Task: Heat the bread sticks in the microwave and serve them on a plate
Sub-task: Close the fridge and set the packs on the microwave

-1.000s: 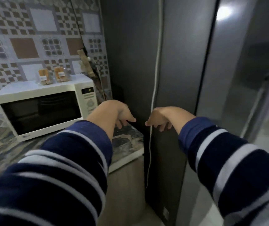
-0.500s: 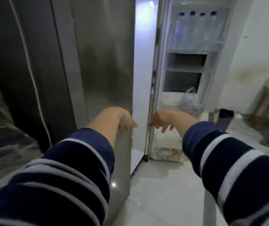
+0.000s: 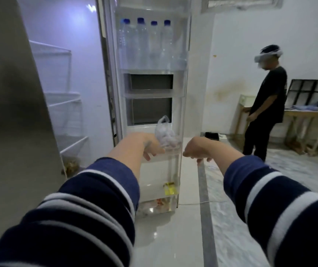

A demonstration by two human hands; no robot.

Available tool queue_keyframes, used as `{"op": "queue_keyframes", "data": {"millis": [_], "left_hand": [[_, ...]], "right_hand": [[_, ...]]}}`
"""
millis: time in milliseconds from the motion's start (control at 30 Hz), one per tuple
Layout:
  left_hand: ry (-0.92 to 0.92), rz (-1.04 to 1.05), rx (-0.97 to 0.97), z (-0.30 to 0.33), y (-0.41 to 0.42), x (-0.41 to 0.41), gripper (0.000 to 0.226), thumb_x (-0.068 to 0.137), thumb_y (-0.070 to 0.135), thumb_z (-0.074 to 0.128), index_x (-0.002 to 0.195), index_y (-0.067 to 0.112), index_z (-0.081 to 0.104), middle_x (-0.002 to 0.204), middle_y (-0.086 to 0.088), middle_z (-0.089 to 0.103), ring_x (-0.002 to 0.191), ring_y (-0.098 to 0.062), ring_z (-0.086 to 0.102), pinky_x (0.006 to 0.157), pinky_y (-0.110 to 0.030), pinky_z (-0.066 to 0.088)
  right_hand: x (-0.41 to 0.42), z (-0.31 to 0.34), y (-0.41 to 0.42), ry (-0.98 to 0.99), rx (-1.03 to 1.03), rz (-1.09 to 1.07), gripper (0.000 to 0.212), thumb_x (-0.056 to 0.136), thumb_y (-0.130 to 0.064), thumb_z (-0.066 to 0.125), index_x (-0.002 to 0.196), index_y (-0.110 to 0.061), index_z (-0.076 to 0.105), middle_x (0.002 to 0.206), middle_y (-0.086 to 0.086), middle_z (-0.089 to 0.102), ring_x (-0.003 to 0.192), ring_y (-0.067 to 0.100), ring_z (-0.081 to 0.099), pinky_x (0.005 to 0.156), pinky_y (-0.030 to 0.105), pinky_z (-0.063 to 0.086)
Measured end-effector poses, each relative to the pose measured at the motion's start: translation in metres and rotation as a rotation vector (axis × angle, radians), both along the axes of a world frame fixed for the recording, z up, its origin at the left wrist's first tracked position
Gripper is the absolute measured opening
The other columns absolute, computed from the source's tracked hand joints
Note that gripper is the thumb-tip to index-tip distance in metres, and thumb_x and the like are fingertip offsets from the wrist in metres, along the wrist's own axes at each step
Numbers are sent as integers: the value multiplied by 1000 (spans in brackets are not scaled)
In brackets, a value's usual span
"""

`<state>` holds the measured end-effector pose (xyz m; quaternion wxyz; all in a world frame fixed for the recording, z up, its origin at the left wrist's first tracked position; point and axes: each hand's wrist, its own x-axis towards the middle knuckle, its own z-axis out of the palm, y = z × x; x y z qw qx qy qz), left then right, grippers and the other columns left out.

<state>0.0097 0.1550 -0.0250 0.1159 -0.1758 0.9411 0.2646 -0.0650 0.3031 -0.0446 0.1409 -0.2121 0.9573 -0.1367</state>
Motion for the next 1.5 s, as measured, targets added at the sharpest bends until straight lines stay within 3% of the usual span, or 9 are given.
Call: {"op": "queue_keyframes", "data": {"millis": [67, 167, 367, 633, 767, 933, 1067, 1233, 1500], "left_hand": [[6, -34, -7, 6, 1, -44, 51, 98, 32, 49, 144, 12, 39, 140, -7, 50, 117, -22, 58, 54, -17, 45], [-25, -57, -49, 14, -1, -109, 49, 98, 32, 49, 142, 13, 40, 141, -6, 49, 120, -22, 56, 68, -23, 46], [-15, -52, -141, 18, -9, -219, 48, 99, 32, 47, 142, 11, 40, 144, -8, 47, 129, -24, 48, 106, -36, 39], [193, -3, -199, 11, -26, -372, 54, 91, 42, 58, 137, 15, 50, 139, -5, 52, 124, -25, 50, 102, -38, 43], [341, 135, -230, 15, -42, -445, 61, 87, 43, 61, 139, 18, 42, 141, -8, 46, 125, -28, 47, 98, -41, 41], [751, 374, -726, 26, -56, -505, 66, 76, 55, 61, 132, 24, 43, 132, -4, 39, 122, -26, 37, 95, -44, 38], [532, 390, -766, 34, -75, -534, 83, 73, 80, 42, 136, 26, 45, 142, -4, 43, 133, -25, 37, 110, -53, 22], [505, 353, -947, 33, -82, -552, 99, 57, 95, 8, 93, 27, 71, 81, 2, 66, 74, -17, 59, 70, -34, 40], [518, 395, -1036, 32, -74, -550, 100, 53, 95, 2, 65, 21, 68, 53, 3, 55, 49, -13, 51, 45, -23, 35]], "right_hand": [[-41, 4, -2, 10, 20, -5, 40, 97, -28, 48, 130, -4, 50, 128, 10, 58, 91, 21, 67, 45, 23, 41], [-97, 9, -5, 30, 5, -11, 39, 97, -26, 48, 128, -3, 52, 127, 12, 59, 97, 24, 66, 51, 24, 45], [-195, 10, -7, 103, -9, 19, 43, 101, -28, 42, 133, -1, 51, 132, 14, 57, 117, 28, 57, 100, 35, 45], [-364, 13, -21, 118, -69, 57, 42, 97, -30, 51, 129, -3, 52, 126, 13, 60, 108, 30, 60, 89, 35, 48], [-447, 25, -32, 135, -9, 134, 40, 97, -28, 49, 124, 2, 54, 106, 13, 58, 90, 27, 52, 68, 32, 42], [-525, 35, -56, 180, 16, 220, 50, 100, -35, 43, 137, -1, 45, 136, 13, 50, 124, 31, 48, 103, 38, 39], [-563, 37, -78, 156, -60, 233, 57, 97, -41, 47, 142, -7, 40, 146, 10, 43, 134, 29, 41, 108, 39, 34], [-598, 33, -105, 167, -118, 220, 51, 101, -28, 41, 146, -6, 31, 150, 13, 37, 136, 30, 38, 109, 37, 32], [-621, 34, -132, 152, -205, 245, 59, 99, -22, 48, 148, -4, 21, 148, 15, 39, 132, 30, 43, 103, 35, 37]]}}
